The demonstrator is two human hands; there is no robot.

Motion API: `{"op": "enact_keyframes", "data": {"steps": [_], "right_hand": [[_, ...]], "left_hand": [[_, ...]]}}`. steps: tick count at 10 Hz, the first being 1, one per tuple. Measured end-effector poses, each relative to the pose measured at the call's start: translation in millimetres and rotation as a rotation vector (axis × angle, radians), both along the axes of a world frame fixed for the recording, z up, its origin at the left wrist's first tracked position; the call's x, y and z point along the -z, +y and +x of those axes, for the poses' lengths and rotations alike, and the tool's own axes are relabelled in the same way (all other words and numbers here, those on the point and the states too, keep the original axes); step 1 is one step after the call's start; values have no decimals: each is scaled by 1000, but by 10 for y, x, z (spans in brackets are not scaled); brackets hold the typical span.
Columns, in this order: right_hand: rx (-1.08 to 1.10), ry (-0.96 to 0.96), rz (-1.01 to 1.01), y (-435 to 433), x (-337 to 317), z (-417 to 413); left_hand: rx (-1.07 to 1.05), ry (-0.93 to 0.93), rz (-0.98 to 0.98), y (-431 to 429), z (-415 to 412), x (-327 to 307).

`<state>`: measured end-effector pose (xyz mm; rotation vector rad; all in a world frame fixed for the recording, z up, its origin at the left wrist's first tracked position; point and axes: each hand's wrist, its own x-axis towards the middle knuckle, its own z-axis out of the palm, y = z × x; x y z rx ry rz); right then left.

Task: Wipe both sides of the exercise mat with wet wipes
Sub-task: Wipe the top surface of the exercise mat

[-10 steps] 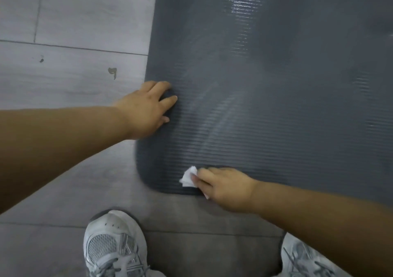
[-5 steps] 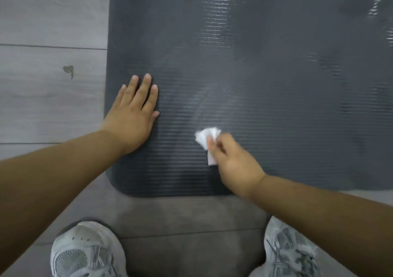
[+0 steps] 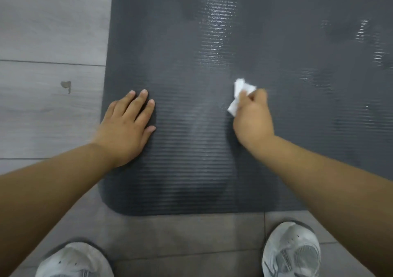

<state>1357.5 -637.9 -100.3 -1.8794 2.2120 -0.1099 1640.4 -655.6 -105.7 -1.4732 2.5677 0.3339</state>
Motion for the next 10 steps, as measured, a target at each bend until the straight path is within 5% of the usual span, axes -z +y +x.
{"op": "enact_keyframes", "data": {"steps": [1,2,4,5,7,8,9,10], "right_hand": [[-652,-207,117,326,-70,534],[-966,-233,369,336,-244,606],[199,-20,47,-660,-129,-351],[383,-84,66,-729,-105,-123],[-776,-189,280,-340,-244,647],[-942,-187,310,-593,-322,388],[-618,-17,304,-1064,-236,-123],[-3,85,157,-1400,-200,-388]], "left_hand": [[8,36,2,-78,48,-15],[-12,64,-3,-201,107,-32],[-39,90,-40,-400,120,29],[-59,113,-56,-548,76,64],[14,71,-63,-756,129,34],[82,14,-62,-812,162,-11],[130,-69,-55,-831,148,-26],[116,-86,-45,-839,104,-84]]}}
